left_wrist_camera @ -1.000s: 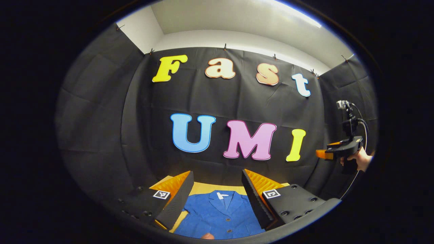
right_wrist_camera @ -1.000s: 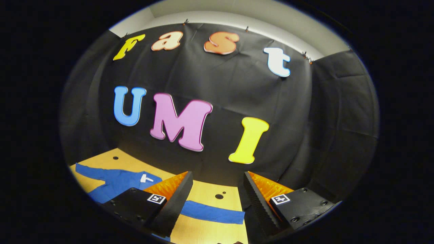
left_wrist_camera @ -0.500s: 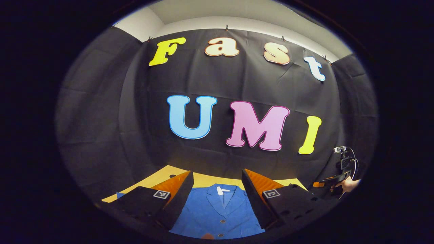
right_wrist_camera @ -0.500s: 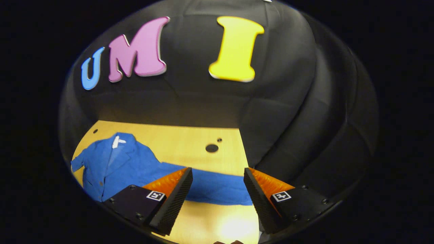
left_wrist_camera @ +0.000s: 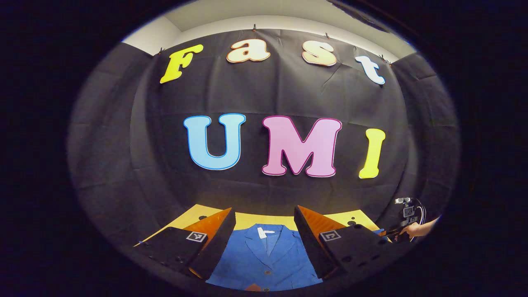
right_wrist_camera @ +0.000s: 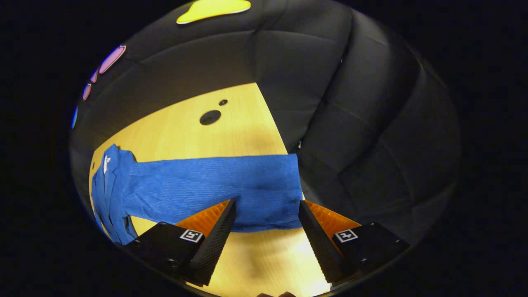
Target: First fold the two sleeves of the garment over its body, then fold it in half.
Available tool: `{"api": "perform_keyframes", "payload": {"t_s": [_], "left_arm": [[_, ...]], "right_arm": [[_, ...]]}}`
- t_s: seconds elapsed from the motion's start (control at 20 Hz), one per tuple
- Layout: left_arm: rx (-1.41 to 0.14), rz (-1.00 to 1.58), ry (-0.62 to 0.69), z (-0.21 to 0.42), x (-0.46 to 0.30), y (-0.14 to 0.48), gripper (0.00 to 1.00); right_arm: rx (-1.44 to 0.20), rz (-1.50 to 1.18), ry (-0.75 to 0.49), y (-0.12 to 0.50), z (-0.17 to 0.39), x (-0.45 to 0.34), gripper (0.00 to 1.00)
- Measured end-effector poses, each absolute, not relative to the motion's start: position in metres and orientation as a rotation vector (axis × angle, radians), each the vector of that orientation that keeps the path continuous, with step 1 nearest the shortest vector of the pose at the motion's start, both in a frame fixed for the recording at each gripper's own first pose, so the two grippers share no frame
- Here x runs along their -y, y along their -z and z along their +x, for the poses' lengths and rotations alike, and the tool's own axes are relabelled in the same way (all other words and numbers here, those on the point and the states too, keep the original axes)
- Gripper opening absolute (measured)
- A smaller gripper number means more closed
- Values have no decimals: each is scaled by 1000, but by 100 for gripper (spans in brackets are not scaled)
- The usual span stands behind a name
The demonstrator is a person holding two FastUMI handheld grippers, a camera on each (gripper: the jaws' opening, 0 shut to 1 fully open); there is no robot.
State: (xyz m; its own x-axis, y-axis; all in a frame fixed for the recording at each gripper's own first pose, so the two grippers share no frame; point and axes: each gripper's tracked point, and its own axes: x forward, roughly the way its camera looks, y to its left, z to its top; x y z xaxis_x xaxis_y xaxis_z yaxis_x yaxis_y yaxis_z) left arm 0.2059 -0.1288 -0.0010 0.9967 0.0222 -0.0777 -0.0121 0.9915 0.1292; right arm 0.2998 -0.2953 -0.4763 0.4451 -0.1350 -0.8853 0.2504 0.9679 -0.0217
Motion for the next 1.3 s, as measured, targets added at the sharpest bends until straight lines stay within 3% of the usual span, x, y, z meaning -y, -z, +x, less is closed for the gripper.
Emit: {"api": "perform_keyframes", "payload": {"t_s": [0.35, 0.5, 0.55, 0.6, 0.75, 0.8, 0.95, 1.3], "left_arm": [[-105, 129, -50, 202, 116, 11, 83], [-98, 120, -65, 197, 110, 11, 82], [-99, 123, -70, 196, 107, 12, 82], [-102, 127, -78, 194, 104, 13, 82], [-95, 124, -82, 189, 100, 11, 83], [-92, 124, -79, 187, 100, 10, 82], [-67, 155, -87, 178, 92, 3, 82], [-81, 62, -99, 150, 45, 11, 82]], "right_arm": [[-1121, 148, 255, 488, 295, 296, 99], [-1111, 160, 266, 482, 298, 298, 95], [-1114, 162, 262, 480, 299, 295, 88], [-1112, 171, 252, 475, 302, 290, 75], [-1104, 190, 262, 476, 307, 275, 1], [-1109, 183, 266, 478, 304, 277, 7], [-1055, 142, 263, 465, 310, 268, 5], [-860, -13, 249, 367, 320, 218, 5]]}}
